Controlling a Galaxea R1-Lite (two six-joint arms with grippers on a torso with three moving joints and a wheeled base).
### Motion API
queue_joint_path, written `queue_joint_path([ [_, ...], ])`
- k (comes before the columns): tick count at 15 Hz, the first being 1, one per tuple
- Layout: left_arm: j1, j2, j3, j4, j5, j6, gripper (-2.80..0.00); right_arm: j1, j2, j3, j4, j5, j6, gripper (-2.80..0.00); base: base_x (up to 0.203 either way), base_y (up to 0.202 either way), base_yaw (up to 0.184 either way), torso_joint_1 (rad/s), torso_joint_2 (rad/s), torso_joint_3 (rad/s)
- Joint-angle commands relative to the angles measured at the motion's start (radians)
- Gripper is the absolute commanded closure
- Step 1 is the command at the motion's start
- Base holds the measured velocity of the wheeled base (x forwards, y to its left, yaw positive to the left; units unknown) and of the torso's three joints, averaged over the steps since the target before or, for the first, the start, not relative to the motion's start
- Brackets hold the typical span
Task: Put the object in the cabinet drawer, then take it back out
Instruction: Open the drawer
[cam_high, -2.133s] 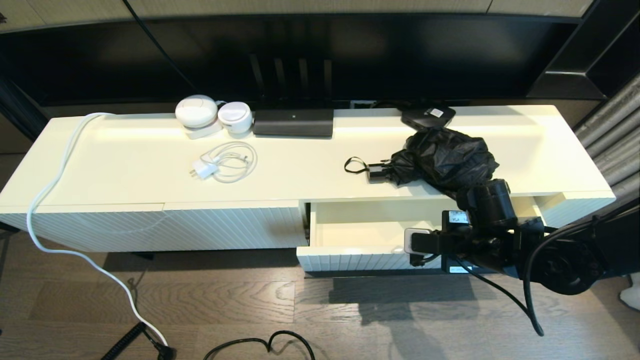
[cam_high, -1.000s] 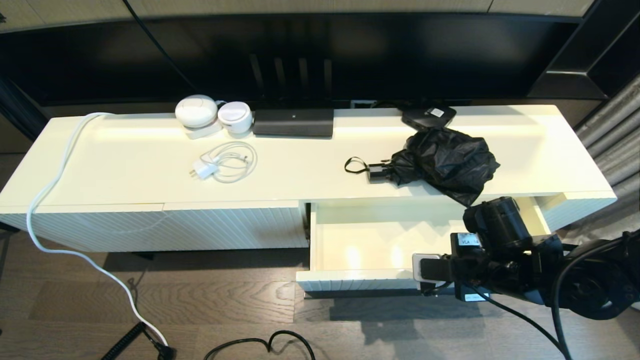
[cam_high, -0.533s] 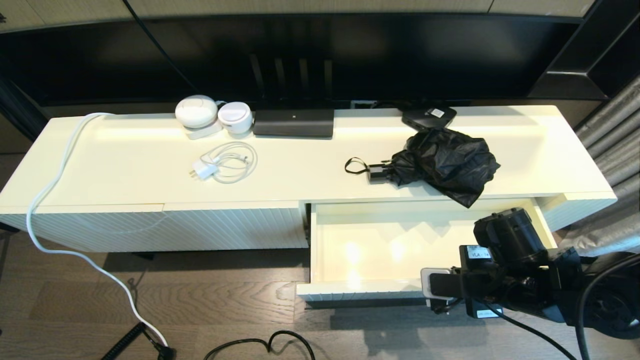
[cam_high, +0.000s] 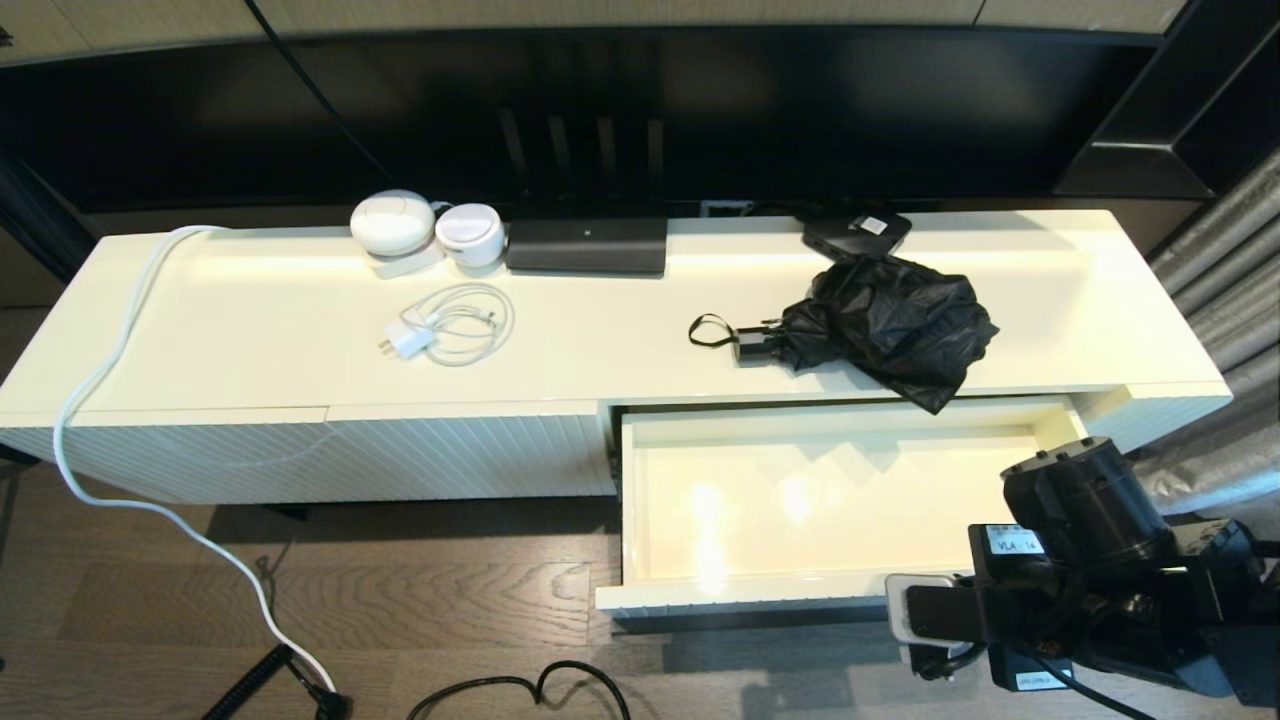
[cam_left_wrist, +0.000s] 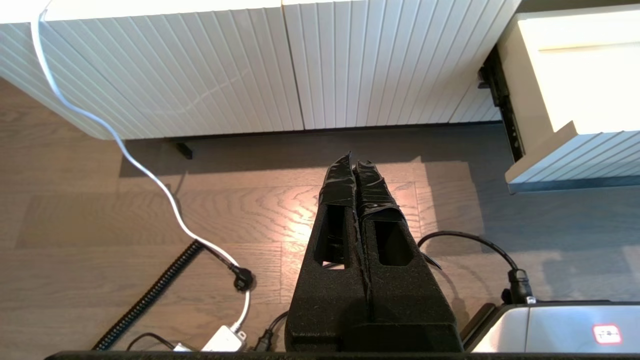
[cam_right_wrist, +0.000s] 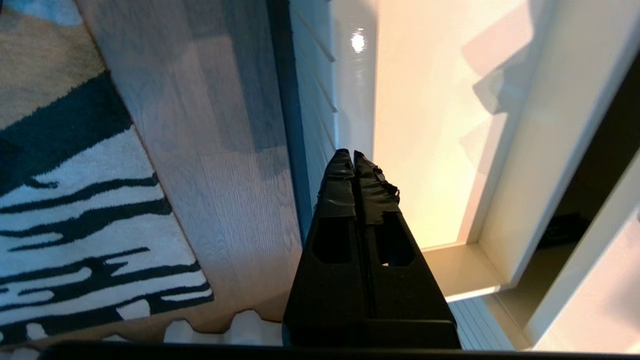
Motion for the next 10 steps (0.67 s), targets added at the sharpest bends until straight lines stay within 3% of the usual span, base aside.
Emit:
queue_joint_path([
  [1,0.001,0.002,0.002,-0.001,0.000,0.000,0.00,0.019,-0.086,0.008,-0.003,-0.009,0.018,0.00,0.000,0.000,0.000,0.000,0.00,0.000],
  [6,0.001,0.002,0.002,-0.001,0.000,0.000,0.00,0.032,-0.337,-0.003,0.036,-0.088,0.021,0.00,0.000,0.000,0.000,0.000,0.00,0.000],
  [10,0.001,0.002,0.002,-0.001,0.000,0.000,0.00,0.035,-0.423,-0.077,0.040,-0.107,-0.047,0.00,0.000,0.000,0.000,0.000,0.00,0.000],
])
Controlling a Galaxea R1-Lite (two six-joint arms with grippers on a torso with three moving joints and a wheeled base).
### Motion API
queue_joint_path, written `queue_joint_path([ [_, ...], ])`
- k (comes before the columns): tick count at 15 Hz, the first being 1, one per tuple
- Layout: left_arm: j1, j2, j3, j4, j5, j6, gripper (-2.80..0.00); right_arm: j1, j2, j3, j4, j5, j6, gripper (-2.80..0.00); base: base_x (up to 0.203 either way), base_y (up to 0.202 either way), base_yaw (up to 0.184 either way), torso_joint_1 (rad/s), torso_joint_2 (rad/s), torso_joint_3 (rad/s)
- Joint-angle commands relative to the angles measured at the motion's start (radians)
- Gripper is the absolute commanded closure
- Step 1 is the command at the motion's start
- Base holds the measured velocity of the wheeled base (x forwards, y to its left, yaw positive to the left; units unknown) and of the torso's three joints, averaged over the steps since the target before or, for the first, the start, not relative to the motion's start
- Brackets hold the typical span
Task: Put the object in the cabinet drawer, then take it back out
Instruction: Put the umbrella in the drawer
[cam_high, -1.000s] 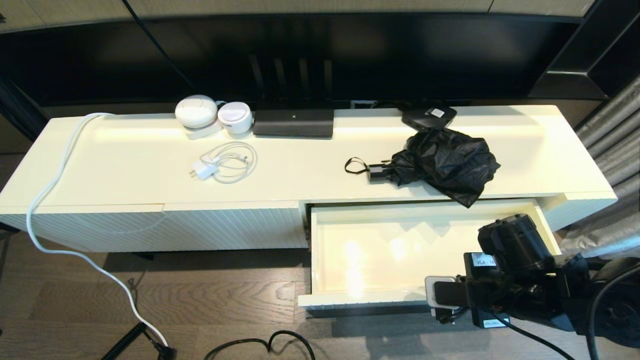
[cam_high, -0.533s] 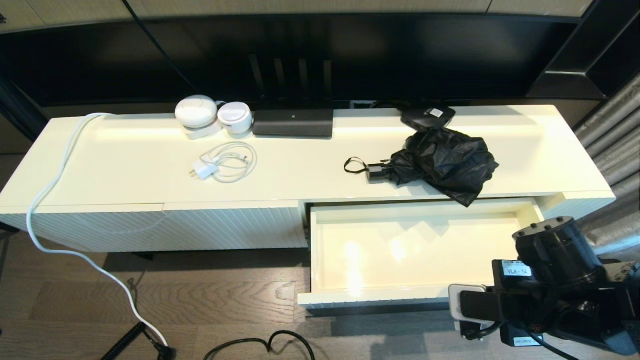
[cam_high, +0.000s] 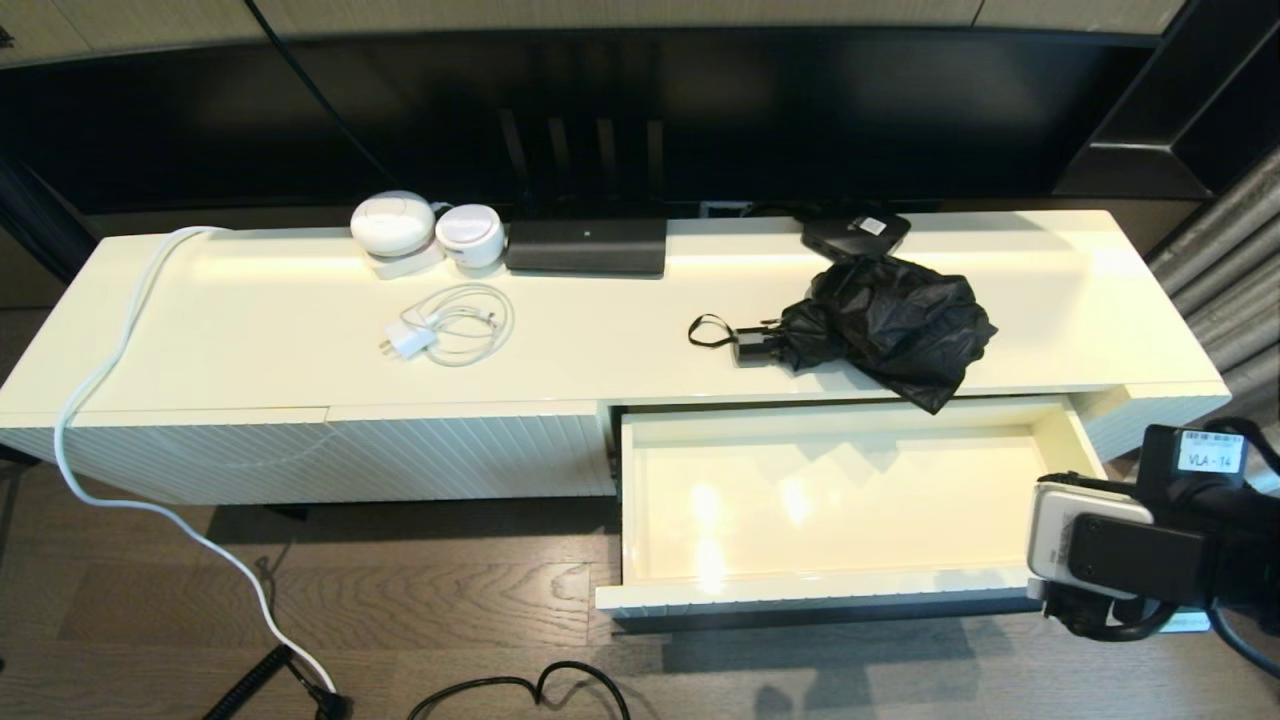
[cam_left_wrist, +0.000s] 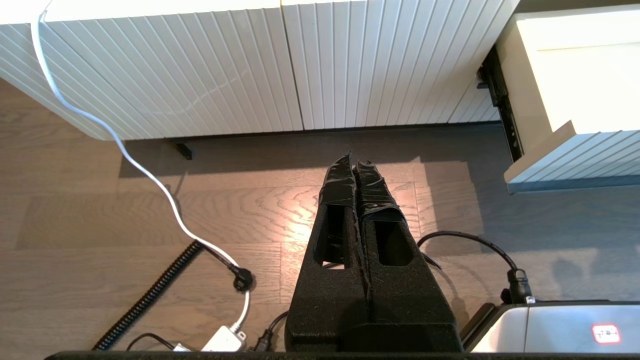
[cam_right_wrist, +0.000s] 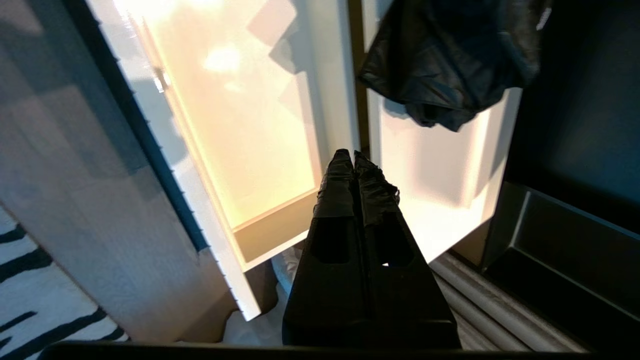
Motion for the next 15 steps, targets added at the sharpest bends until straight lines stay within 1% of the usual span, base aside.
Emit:
queue_joint_path([
  [1,-0.001,0.002,0.002,0.000,0.000,0.000,0.00,0.003,-0.023,-0.037,-0.001,-0.005,-0.011,0.00,0.000,0.000,0.000,0.000,0.00,0.000],
  [4,0.000,0.002,0.002,0.000,0.000,0.000,0.00,0.026,0.069,-0.119,-0.002,-0.002,-0.010,0.00,0.000,0.000,0.000,0.000,0.00,0.000],
  [7,-0.001,0.002,0.002,0.000,0.000,0.000,0.00,0.073,0.206,-0.228,-0.002,0.000,-0.015,0.00,0.000,0.000,0.000,0.000,0.00,0.000],
  [9,0.000,0.002,0.002,0.000,0.000,0.000,0.00,0.092,0.305,-0.318,0.000,0.005,-0.058,0.00,0.000,0.000,0.000,0.000,0.00,0.000],
  [11,-0.001,0.002,0.002,0.000,0.000,0.000,0.00,0.085,0.392,-0.417,0.019,0.009,-0.122,0.00,0.000,0.000,0.000,0.000,0.00,0.000],
  [13,0.000,0.002,0.002,0.000,0.000,0.000,0.00,0.058,0.451,-0.514,0.100,0.023,-0.155,0.00,0.000,0.000,0.000,0.000,0.00,0.000],
  [15,0.000,0.002,0.002,0.000,0.000,0.000,0.00,0.007,0.483,-0.559,0.139,0.084,-0.178,0.00,0.000,0.000,0.000,0.000,0.00,0.000],
])
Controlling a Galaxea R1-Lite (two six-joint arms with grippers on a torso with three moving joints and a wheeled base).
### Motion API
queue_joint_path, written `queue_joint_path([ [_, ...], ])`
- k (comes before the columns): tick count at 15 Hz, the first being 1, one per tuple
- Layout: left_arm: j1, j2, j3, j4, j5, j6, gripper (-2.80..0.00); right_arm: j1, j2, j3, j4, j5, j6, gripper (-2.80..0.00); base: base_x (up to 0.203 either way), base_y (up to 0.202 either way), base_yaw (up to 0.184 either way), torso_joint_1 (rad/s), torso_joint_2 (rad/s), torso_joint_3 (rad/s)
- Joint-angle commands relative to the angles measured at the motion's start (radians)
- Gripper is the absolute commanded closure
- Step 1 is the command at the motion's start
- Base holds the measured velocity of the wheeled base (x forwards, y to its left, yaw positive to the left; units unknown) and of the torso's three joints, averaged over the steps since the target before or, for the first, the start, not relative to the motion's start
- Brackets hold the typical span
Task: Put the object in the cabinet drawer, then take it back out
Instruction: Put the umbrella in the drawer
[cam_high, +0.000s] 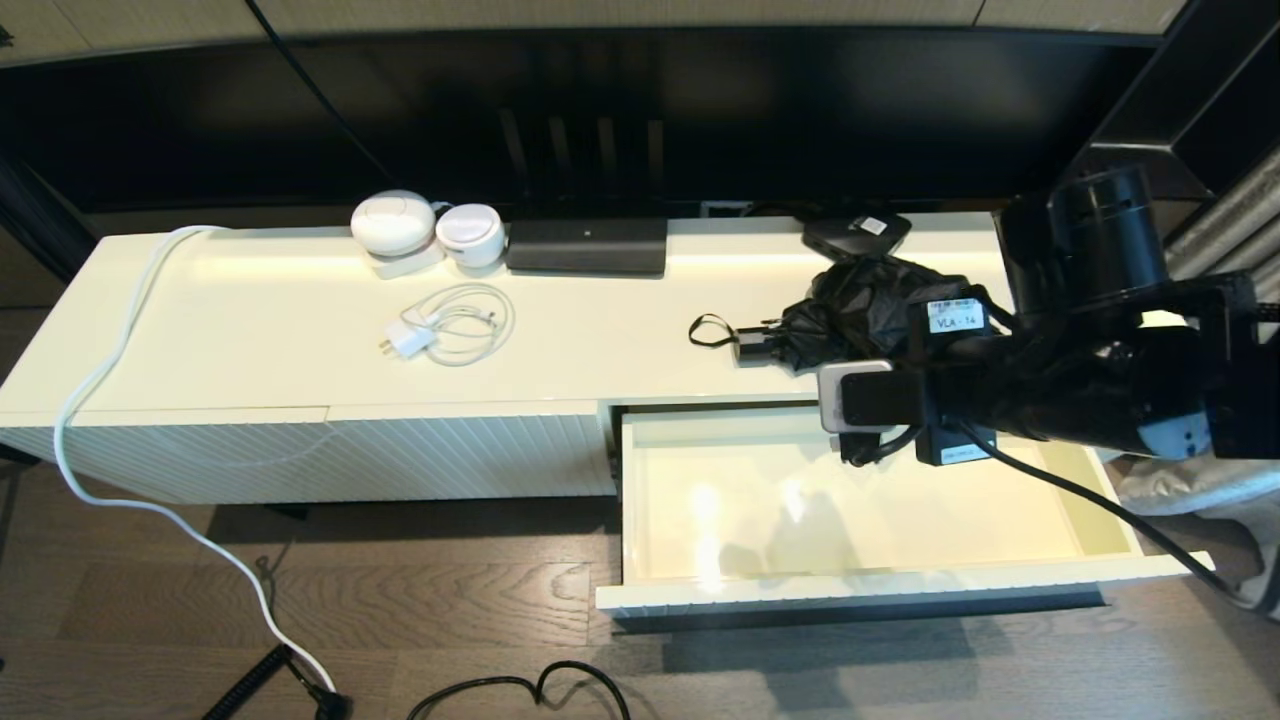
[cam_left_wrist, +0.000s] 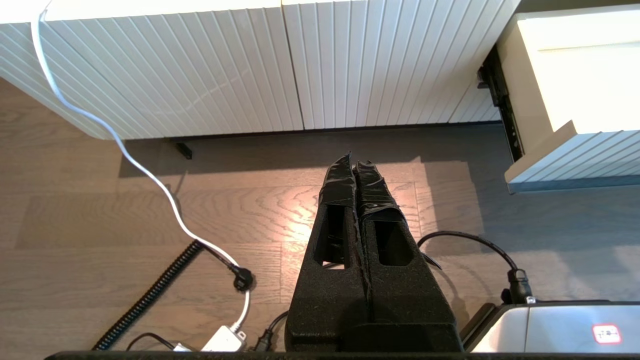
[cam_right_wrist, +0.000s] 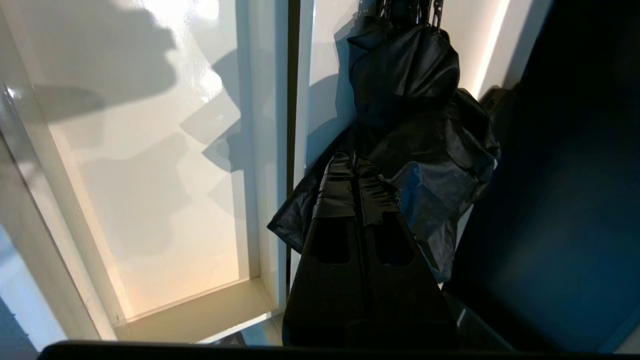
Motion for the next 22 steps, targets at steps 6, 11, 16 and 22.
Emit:
queue_joint_path([
  [6,0.000,0.002,0.002,0.000,0.000,0.000,0.00,-0.061,0.025,-0.024,-0.012,0.025,-0.064,0.00,0.000,0.000,0.000,0.000,0.00,0.000],
  [11,-0.001,0.002,0.002,0.000,0.000,0.000,0.00,-0.054,0.027,-0.057,-0.014,0.044,-0.082,-2.80,0.000,0.000,0.000,0.000,0.00,0.000],
  [16,-0.001,0.002,0.002,0.000,0.000,0.000,0.00,-0.058,0.098,-0.102,-0.040,0.059,-0.094,-2.80,0.000,0.000,0.000,0.000,0.00,0.000],
  [22,0.000,0.002,0.002,0.000,0.000,0.000,0.00,-0.117,0.191,-0.187,-0.073,0.053,-0.093,-2.80,0.000,0.000,0.000,0.000,0.00,0.000],
])
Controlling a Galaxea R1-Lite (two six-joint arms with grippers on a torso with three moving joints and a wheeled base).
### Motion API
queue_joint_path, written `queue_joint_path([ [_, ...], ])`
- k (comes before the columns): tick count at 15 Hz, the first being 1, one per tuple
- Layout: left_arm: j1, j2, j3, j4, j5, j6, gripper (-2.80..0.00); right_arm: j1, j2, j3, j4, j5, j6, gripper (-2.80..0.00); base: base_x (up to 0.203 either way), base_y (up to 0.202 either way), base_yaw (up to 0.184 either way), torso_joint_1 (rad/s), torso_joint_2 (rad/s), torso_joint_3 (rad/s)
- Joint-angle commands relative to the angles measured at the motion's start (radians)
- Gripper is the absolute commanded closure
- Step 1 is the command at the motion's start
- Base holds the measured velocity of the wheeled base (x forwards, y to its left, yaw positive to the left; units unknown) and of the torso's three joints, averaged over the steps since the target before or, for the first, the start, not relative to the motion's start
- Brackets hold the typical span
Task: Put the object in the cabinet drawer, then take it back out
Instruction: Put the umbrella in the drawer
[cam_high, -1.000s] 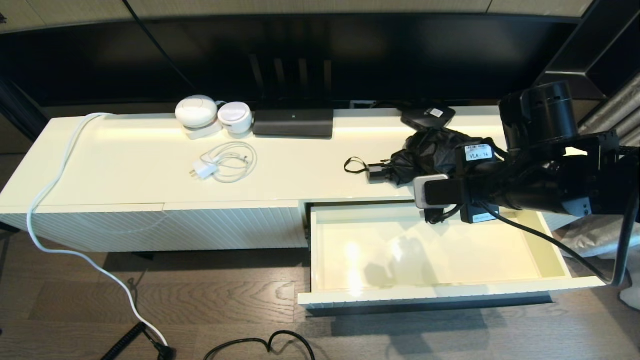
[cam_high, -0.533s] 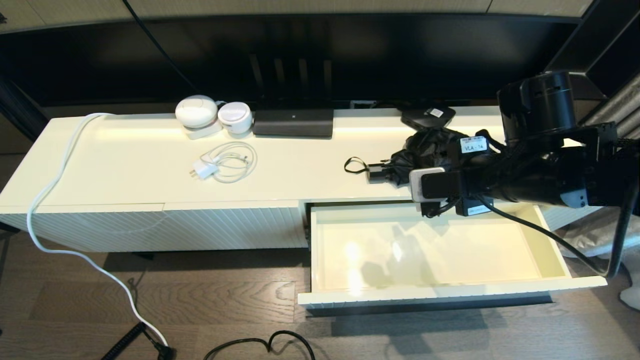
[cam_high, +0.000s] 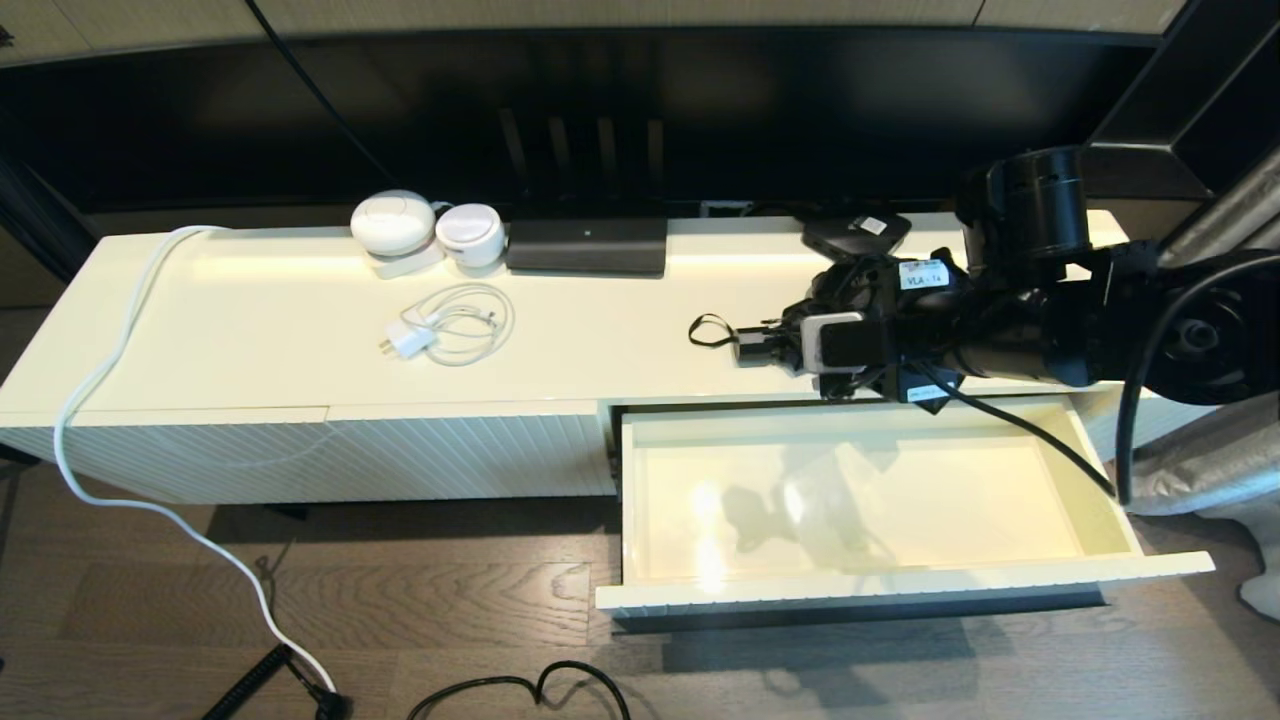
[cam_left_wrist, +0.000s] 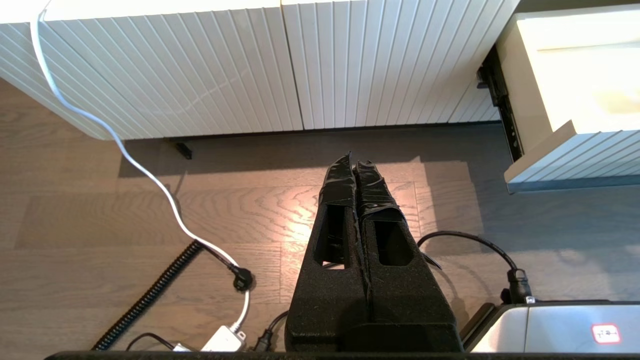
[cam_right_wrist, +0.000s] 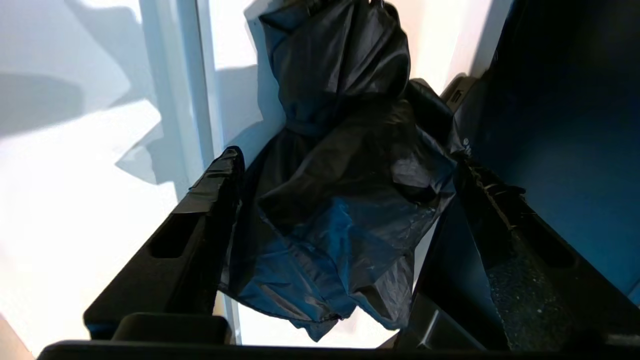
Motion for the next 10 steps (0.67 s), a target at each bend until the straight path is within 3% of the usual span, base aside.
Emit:
queue_joint_path([
  [1,-0.001,0.002,0.002,0.000,0.000,0.001,0.00,-0.024,0.045,-0.025,0.000,-0.002,-0.006,-2.80,0.000,0.000,0.000,0.000,0.00,0.000],
  [10,0.001,0.002,0.002,0.000,0.000,0.001,0.00,-0.059,0.175,-0.141,-0.025,-0.012,0.014,-2.80,0.000,0.000,0.000,0.000,0.00,0.000],
])
